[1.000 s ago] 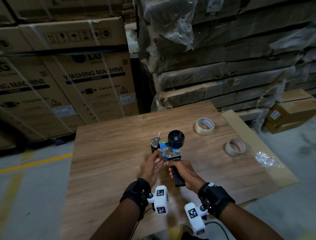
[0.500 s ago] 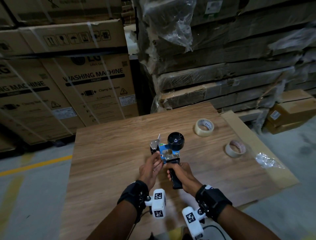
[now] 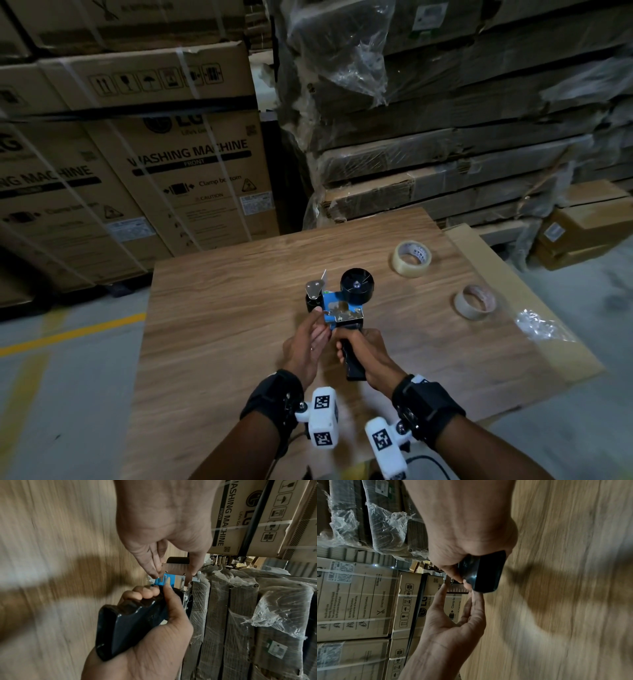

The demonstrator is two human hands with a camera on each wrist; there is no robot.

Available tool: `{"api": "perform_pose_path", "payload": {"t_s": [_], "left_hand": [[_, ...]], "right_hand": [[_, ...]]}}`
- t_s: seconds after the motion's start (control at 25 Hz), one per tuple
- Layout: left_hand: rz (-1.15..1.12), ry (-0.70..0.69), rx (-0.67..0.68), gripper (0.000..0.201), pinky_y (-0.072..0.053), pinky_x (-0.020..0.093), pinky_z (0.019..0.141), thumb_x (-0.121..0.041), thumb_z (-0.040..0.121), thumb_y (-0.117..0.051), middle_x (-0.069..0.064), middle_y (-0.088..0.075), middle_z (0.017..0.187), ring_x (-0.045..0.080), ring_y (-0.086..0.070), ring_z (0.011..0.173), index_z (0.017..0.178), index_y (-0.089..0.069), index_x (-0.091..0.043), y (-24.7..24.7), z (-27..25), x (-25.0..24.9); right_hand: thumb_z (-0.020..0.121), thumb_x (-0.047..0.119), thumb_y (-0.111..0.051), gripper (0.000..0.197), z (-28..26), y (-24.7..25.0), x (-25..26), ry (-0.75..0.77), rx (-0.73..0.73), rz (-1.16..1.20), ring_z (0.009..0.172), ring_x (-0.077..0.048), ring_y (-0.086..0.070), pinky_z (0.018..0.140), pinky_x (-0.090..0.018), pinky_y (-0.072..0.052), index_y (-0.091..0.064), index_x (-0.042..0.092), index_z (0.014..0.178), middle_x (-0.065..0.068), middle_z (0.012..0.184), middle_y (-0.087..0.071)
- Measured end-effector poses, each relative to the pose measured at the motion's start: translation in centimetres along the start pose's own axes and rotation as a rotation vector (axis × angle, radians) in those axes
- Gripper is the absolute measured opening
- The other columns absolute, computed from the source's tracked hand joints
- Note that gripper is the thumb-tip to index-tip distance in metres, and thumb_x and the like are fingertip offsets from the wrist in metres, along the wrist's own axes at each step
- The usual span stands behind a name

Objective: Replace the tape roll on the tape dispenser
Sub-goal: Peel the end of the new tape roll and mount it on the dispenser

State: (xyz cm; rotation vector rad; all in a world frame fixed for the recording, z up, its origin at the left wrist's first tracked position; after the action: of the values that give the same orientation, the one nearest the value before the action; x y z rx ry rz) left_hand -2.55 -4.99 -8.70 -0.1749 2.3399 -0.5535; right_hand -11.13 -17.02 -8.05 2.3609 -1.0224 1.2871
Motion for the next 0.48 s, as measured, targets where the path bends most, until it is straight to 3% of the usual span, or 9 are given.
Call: {"api": "perform_pose_path", "payload": {"t_s": [0.32, 0.48], "left_hand": [[0.02, 0.023, 0.035, 0.027, -0.051, 0.04, 0.105, -0.024, 0.085, -0.077, 0.016, -0.078, 0.099, 0.024, -0.071, 0.104, 0.101, -0.07, -0.004, -1.1, 0.3, 0.6], [0.039, 0.035, 0.034, 0.033, -0.052, 0.042, 0.105, -0.023, 0.082, -0.08, 0.018, -0.077, 0.1, 0.023, -0.073, 0.1, 0.103, -0.07, 0.0, -1.1, 0.4, 1.5]], "right_hand": [[0.082, 0.009, -0.073, 0.01, 0.8, 0.2, 0.7, 0.006, -0.02, 0.027, 0.047, -0.02, -0.056, 0.047, -0.027, -0.046, -0.072, 0.0, 0.077, -0.015, 0.064, -0.064], [0.082, 0.007, -0.073, 0.011, 1.4, 0.8, 0.7, -0.005, -0.034, 0.044, 0.047, -0.022, -0.055, 0.047, -0.027, -0.046, -0.072, -0.001, 0.074, -0.016, 0.062, -0.063]]}}
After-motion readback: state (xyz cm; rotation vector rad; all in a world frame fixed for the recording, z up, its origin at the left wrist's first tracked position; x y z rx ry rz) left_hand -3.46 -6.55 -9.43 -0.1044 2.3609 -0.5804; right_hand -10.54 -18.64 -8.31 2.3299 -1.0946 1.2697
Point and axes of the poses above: each hand's wrist, its own z-axis towards the middle knuckle, its own y-axis out of the back of the hand, x = y × z, the point moved 10 cm from there along z, towards the middle knuckle
